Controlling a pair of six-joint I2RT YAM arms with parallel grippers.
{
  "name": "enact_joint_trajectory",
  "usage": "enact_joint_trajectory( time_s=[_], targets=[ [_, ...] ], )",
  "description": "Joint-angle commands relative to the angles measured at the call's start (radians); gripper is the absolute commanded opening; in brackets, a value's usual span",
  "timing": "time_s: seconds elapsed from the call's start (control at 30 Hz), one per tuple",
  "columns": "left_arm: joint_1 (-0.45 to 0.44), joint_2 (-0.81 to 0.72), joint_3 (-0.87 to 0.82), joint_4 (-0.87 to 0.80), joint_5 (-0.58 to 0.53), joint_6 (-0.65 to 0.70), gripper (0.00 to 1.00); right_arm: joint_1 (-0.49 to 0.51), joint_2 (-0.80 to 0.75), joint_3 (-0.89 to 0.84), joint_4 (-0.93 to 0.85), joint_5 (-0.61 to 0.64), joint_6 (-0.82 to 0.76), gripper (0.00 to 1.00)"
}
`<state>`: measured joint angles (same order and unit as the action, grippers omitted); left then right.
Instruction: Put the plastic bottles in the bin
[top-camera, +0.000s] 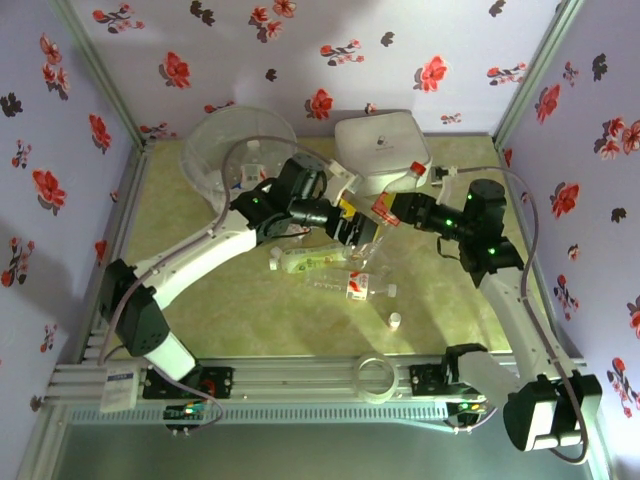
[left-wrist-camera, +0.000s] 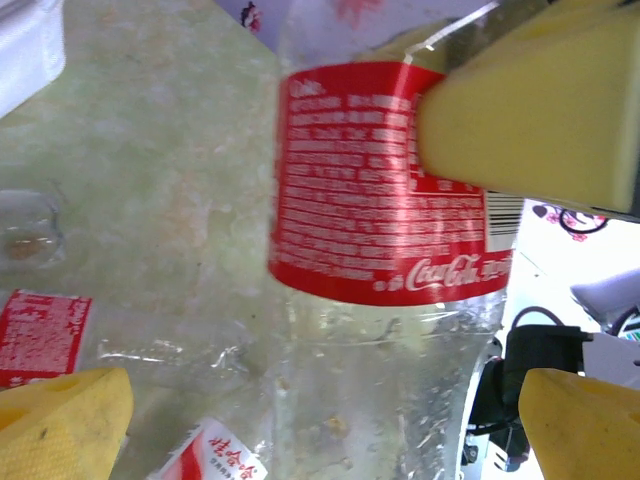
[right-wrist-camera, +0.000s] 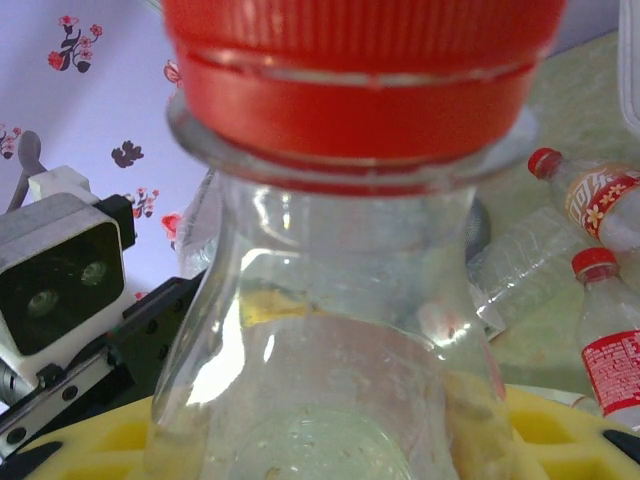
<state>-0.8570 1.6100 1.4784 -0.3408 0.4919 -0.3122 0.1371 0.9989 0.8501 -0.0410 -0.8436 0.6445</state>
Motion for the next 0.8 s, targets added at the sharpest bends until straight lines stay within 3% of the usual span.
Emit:
enact_joint_trajectory(
  time_s=[0.0, 0.13, 0.4, 0.5, 0.57, 0.77],
  targets=[
    [-0.019, 0.03, 0.024, 0.054, 0.042, -0.032, 1.0, 0.022, 0.009, -0.003, 0.072, -0.016, 0.03, 0.48],
    [-0.024, 0.051, 0.014, 0.085, 0.05, -0.059, 0.98, 0.041, 0.023, -0.003, 0.082, -0.006, 0.032, 0.49],
    [-0.024, 0.067, 0.029, 0.098, 0.05, -0.077, 0.63, 0.057, 0.029, -0.005, 0.092, 0.005, 0.037, 0.53],
    [-0.024, 0.064, 0.028, 0.103, 0.05, -0.077, 0.61, 0.058, 0.027, -0.013, 0.101, 0.007, 0.044, 0.56],
    [-0.024, 0.061, 0.028, 0.105, 0.047, -0.076, 0.61, 0.059, 0.024, -0.011, 0.089, 0.012, 0.041, 0.64],
    [-0.022, 0.04, 0.022, 0.09, 0.0, -0.062, 0.61, 0.056, -0.014, 0.063, -0.127, 0.084, -0.093, 0.83]
  ],
)
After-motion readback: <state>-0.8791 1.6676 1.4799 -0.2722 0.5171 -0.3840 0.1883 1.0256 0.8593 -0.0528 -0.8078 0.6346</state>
